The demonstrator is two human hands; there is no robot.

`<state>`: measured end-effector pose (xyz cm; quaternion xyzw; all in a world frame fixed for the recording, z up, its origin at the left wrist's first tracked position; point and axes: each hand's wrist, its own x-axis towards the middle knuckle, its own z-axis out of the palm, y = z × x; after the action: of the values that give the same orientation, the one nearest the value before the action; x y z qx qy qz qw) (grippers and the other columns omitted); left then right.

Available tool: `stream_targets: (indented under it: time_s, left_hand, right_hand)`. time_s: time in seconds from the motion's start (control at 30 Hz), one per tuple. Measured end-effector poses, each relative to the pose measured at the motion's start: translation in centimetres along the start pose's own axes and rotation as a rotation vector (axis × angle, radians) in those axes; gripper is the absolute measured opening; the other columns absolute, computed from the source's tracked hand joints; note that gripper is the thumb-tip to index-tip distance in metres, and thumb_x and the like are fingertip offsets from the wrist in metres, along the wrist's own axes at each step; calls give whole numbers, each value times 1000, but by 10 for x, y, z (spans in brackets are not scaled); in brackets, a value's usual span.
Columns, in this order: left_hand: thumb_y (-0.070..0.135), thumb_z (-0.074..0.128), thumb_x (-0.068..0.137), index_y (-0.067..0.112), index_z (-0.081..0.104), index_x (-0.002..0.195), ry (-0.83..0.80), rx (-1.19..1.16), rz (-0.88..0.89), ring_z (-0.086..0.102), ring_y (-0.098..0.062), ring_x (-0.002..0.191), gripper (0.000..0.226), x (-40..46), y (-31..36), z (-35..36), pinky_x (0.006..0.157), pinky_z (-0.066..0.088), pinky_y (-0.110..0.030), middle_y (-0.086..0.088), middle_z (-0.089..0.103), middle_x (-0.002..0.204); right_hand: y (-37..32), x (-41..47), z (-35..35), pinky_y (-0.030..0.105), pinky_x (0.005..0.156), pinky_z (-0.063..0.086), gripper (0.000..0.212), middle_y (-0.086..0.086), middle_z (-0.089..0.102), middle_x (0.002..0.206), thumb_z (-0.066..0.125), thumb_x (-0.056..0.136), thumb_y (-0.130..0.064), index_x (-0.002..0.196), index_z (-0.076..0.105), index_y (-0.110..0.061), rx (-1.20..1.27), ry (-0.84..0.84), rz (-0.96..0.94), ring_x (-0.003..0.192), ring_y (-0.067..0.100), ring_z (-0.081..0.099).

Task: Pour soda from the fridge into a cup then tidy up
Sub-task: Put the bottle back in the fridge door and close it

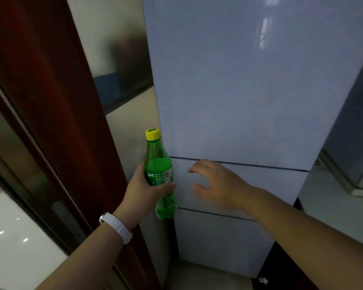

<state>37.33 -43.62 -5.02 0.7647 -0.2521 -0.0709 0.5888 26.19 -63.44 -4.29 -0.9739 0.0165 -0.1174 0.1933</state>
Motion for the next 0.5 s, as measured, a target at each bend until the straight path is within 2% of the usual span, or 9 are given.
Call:
stream_targets:
  time_s: [0.1,0.3,0.4,0.5]
  left_hand:
    - [12,89,66,23,57,117,18,2,-26,69,-2,84,62,17,1,6,65,53,-14,6,72,99]
    - [7,89,65,22,55,118,66,-7,-85,70,-3,86,65,39,-9,9,69,57,-19,4,72,102]
    - [4,88,65,23,56,116,66,-37,-124,70,-2,85,63,42,-11,14,66,53,-17,5,71,101]
    - [3,87,67,27,55,112,65,-54,-158,69,-9,90,61,50,-14,15,69,54,-23,5,70,101]
  right_hand:
    - [19,27,-5,36,104,38,56,-6,45,134,45,87,-53,134,48,-23,-1,-19,-47,121,14,44]
    - [33,80,-4,38,99,41,46,-1,47,131,54,93,-38,134,49,-18,-33,-48,-160,116,17,46]
    - [33,105,-9,40,96,42,47,2,47,131,53,93,-38,134,49,-17,-130,-36,-207,115,21,46]
    - [29,135,-14,41,95,42,47,4,48,132,52,93,-37,134,50,-16,-225,0,-237,116,24,46]
